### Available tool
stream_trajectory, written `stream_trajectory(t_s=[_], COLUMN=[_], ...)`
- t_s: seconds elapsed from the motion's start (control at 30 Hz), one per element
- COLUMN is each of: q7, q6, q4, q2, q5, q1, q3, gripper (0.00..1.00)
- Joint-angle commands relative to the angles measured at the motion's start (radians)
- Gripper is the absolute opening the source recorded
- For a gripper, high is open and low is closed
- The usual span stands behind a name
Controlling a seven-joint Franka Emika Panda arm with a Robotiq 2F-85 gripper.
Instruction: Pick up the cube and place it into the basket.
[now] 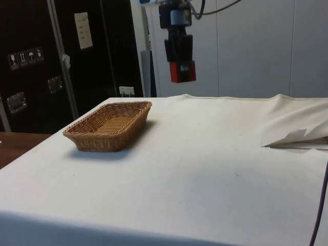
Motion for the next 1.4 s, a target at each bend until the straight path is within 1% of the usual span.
stream_trajectory(t_s=[0.0, 0.03, 0.07, 0.1, 0.3, 0.33, 0.37, 0.4, 0.67, 0.7, 0.73, 0.93, 1.0, 1.03, 1.07, 1.3, 1.33, 1.37], q7=[0.014, 0.016, 0.003, 0.016, 0.025, 0.029, 0.017, 0.031, 0.057, 0.052, 0.066, 0.094, 0.102, 0.091, 0.105, 0.132, 0.119, 0.135], q6=[-0.009, -0.014, -0.002, -0.014, -0.028, -0.026, -0.023, -0.025, -0.017, -0.018, -0.017, -0.019, -0.019, -0.018, -0.020, -0.020, -0.018, -0.020], q4=[0.004, 0.007, 0.002, 0.007, 0.017, 0.019, 0.015, 0.020, 0.045, 0.043, 0.057, 0.100, 0.113, 0.108, 0.118, 0.169, 0.160, 0.176], q2=[-0.004, -0.009, -0.005, -0.009, -0.021, -0.018, -0.019, -0.016, 0.010, 0.007, 0.021, 0.059, 0.069, 0.065, 0.074, 0.117, 0.109, 0.123], q5=[-0.015, -0.016, -0.001, -0.016, -0.012, -0.009, -0.002, -0.007, -0.001, 0.000, -0.001, -0.004, -0.005, 0.000, -0.006, -0.006, 0.000, -0.005], q1=[-0.004, -0.004, 0.000, -0.004, -0.003, -0.002, 0.000, -0.002, 0.002, 0.002, 0.002, 0.004, 0.005, 0.005, 0.005, 0.008, 0.008, 0.009], q3=[0.003, 0.003, 0.000, 0.003, 0.003, 0.003, 0.000, 0.003, 0.006, 0.005, 0.008, 0.013, 0.014, 0.012, 0.014, 0.016, 0.014, 0.016], gripper=[0.01, 0.01, 0.01, 0.01, 0.01, 0.01, 0.01, 0.01, 0.01, 0.01, 0.01, 0.01, 0.01, 0.01, 0.01, 0.01, 0.01, 0.01])
